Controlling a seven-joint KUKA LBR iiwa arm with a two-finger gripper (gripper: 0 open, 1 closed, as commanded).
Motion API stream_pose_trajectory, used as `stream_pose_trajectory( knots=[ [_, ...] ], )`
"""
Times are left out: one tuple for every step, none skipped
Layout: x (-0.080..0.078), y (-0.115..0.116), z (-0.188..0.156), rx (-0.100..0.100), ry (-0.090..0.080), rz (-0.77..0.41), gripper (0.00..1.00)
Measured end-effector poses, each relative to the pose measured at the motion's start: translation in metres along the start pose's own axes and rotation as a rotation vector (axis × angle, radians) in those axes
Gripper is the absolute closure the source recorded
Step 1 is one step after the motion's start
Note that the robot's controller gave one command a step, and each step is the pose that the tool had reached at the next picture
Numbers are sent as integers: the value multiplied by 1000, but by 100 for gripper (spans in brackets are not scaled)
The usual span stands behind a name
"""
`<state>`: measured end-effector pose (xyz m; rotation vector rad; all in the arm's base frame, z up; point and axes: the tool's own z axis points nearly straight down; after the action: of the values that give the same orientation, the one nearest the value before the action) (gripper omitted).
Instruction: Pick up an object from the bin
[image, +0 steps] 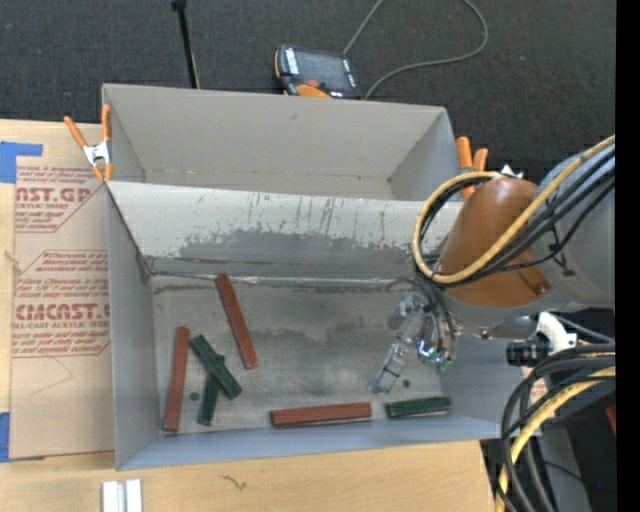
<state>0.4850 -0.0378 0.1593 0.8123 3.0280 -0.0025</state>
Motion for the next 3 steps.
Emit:
stream_pose_trajectory(
  knots=[
    [-26, -49, 93, 2, 12, -31, 0],
    [33, 55, 79, -3, 8, -235, 0],
    [75, 117, 68, -4, 8, -188, 0]
  ],
)
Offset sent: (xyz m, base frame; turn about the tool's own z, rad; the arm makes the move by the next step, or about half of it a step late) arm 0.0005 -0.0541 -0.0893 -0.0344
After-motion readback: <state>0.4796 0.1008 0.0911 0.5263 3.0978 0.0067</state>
